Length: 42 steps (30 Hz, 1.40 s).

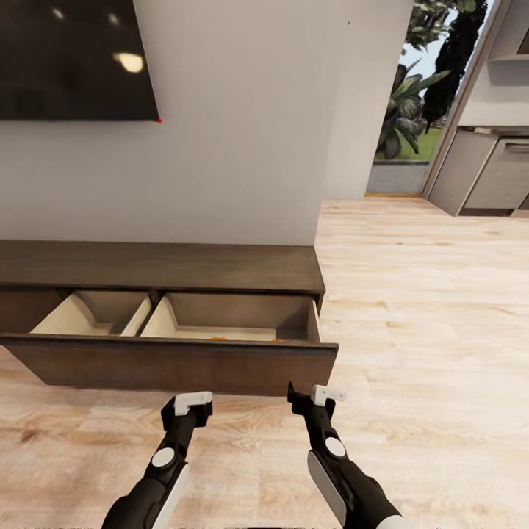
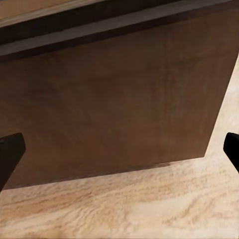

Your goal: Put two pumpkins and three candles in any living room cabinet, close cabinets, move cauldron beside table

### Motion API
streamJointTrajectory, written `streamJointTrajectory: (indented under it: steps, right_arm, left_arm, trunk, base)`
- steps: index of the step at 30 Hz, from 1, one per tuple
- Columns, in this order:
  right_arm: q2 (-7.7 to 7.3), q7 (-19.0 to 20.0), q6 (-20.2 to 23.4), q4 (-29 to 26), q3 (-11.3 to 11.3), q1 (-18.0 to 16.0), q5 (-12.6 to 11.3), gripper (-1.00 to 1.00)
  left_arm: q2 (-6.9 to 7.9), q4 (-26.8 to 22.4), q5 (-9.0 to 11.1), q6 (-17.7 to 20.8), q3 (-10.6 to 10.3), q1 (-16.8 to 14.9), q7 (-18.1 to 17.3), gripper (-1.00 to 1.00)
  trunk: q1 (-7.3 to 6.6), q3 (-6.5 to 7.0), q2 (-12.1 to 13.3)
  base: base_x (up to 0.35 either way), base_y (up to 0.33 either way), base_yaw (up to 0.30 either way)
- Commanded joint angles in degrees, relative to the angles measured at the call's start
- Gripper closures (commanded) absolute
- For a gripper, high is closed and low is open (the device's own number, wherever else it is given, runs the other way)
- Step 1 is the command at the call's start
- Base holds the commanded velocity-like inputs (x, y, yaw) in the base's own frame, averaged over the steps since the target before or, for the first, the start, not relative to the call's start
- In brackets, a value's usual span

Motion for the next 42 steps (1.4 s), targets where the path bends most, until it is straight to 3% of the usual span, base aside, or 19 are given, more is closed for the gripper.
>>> streamJointTrajectory:
  steps: [1,13,31,42]
  right_arm:
    - [0.05,-0.3,-0.1,0.0,0.3,0.0,-0.6,-1.0]
    - [0.03,-0.3,0.1,0.1,0.3,-0.1,-0.6,-1.0]
    - [0.07,-0.3,-0.1,0.1,0.3,-0.1,-0.6,-1.0]
    - [0.24,-0.3,-0.1,0.1,0.4,-0.1,-0.6,-1.0]
  left_arm:
    - [-0.02,0.1,0.5,-0.1,-0.2,0.0,0.4,-1.0]
    - [-0.04,0.1,0.4,-0.1,-0.3,0.0,0.4,-1.0]
    - [-0.39,-0.1,0.3,0.0,-0.7,0.0,0.8,-1.0]
    - [-0.39,-0.1,0.2,0.0,-0.7,0.0,0.8,-1.0]
  trunk:
    - [0.21,-0.23,-0.4]
    - [2.83,-2.39,-5.2]
    - [2.86,-2.61,-5.2]
    - [2.86,-2.61,-5.2]
  base:
    - [0.0,0.0,0.0]
    - [0.0,0.0,0.0]
    - [0.047,0.0,0.0]
    - [0.221,0.0,0.0]
